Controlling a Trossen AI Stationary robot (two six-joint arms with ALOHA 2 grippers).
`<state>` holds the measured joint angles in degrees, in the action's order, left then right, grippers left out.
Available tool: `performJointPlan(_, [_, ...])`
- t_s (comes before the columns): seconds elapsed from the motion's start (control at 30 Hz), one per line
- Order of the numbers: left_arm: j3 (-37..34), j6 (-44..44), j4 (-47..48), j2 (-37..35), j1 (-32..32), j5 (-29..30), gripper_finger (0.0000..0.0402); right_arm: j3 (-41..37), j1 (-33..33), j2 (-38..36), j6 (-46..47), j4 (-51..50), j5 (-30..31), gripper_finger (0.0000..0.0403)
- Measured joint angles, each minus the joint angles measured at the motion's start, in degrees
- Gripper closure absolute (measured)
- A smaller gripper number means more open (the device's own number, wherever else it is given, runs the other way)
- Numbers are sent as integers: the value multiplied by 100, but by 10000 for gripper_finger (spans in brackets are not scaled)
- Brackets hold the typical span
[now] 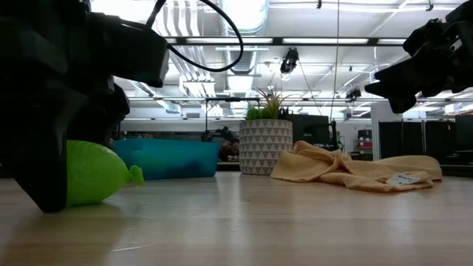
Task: Pick and placing Produce into tupperware
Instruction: Put the green melon into the blue bin
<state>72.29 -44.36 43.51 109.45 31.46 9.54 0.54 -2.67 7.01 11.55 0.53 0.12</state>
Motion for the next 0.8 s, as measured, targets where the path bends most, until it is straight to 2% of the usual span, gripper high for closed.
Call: performJointPlan(0.8, [11,31,61,2,-2,13,180,0,1,0,0,0,0,225])
